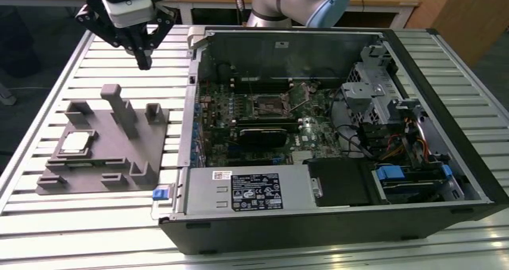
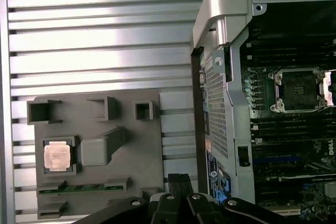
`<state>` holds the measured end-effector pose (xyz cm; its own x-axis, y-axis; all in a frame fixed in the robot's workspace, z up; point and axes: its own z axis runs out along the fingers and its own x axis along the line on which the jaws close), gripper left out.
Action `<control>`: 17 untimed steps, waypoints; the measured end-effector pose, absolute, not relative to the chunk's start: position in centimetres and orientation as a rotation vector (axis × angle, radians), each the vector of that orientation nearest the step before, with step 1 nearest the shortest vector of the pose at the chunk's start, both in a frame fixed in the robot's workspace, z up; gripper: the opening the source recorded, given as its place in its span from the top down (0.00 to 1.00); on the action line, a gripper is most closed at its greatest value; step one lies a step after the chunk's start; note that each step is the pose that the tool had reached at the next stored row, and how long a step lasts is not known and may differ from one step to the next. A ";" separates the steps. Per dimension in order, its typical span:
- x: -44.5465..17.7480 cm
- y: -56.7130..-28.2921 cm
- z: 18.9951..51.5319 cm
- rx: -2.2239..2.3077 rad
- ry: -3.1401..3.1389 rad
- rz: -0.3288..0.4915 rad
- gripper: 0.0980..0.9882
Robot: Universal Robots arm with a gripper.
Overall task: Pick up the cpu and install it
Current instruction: 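Reach for the cpu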
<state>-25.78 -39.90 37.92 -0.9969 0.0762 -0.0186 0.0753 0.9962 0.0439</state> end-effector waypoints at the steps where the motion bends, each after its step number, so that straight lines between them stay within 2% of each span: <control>1: -25.9 -39.9 37.9 0.118 3.118 0.067 0.99; 17: -27.2 -39.9 37.8 0.118 3.119 0.067 0.99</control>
